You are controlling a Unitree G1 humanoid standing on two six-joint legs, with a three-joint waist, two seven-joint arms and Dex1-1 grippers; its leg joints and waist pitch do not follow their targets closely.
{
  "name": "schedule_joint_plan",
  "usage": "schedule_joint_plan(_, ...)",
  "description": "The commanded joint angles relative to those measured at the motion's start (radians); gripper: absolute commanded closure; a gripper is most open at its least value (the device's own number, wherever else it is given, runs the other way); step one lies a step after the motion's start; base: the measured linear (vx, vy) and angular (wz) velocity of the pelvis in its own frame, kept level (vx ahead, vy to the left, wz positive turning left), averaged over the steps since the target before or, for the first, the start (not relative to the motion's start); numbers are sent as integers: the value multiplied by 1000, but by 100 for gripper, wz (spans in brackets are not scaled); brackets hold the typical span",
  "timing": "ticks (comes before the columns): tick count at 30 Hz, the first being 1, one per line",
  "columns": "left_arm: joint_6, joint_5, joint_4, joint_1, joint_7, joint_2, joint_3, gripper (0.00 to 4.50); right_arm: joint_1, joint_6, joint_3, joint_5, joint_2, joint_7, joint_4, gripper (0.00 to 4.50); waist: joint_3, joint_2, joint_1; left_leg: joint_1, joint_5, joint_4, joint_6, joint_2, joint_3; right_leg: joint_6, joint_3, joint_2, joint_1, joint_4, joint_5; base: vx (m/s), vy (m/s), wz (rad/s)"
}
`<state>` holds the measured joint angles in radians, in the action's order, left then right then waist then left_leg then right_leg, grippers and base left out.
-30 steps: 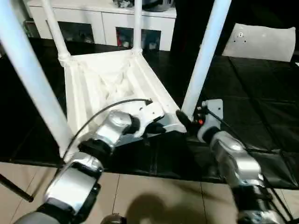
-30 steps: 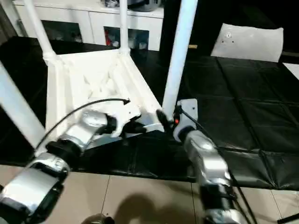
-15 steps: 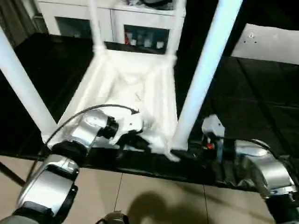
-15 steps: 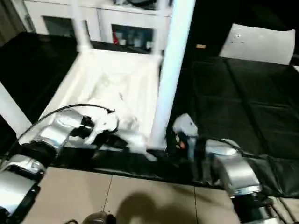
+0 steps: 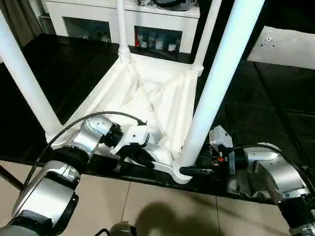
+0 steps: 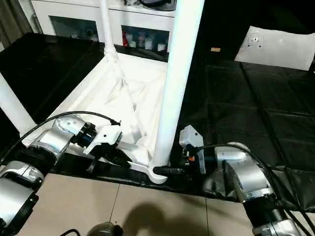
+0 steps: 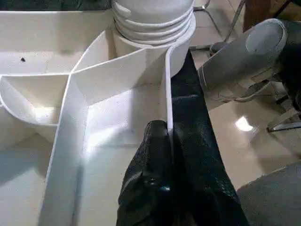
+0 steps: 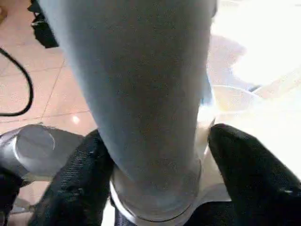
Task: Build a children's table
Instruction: Rotate leg to tighten
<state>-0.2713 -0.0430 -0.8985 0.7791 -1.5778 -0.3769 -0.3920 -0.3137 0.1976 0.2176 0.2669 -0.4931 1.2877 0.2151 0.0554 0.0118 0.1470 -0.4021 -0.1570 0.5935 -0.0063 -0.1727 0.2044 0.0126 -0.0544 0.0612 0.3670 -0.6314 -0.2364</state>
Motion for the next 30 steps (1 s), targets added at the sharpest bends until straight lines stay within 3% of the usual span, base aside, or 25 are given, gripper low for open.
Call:
schedule_joint_plan(1,-30,-5,17,28,-37,5,-31,450,-11,-8,10,3,-14,20,12,162,-70,6,-5,40,-179,-64,39,-82,-35,245,47,112,-23,67,-15,0,0,0)
schedule_joint_plan(11,-45,2,-2,38,-37,-1,-52,450,-15,-5,21,4,-12,52,20,226,-69,5,-4,42,-192,-66,30,-84,-35,244,47,112,-22,69,-40,0,0,0)
schedule_joint_plan(23,-48,-2,-24,42,-37,5,-43,450,7,5,36,11,-5,62,-1,238,-70,3,-4,43,-193,-65,27,-83,-35,250,47,112,-23,68,-21,0,0,0)
schedule_joint_plan(25,-45,-4,-25,40,-31,9,-35,450,16,16,34,19,2,54,-14,238,-70,-2,-2,44,-195,-66,26,-84,-36,249,47,112,-23,68,-14,0,0,0)
schedule_joint_plan(27,-17,-2,-34,42,28,29,-16,450,37,58,16,48,37,2,-42,238,-70,-2,-1,44,-197,-67,26,-84,-37,253,47,112,-24,66,1,0,0,0)
schedule_joint_plan(30,30,-6,-47,56,150,72,5,450,47,92,-2,44,89,-99,-45,238,-65,-3,-2,47,-247,-72,5,-85,-38,247,48,113,-19,76,-79,0,0,0)
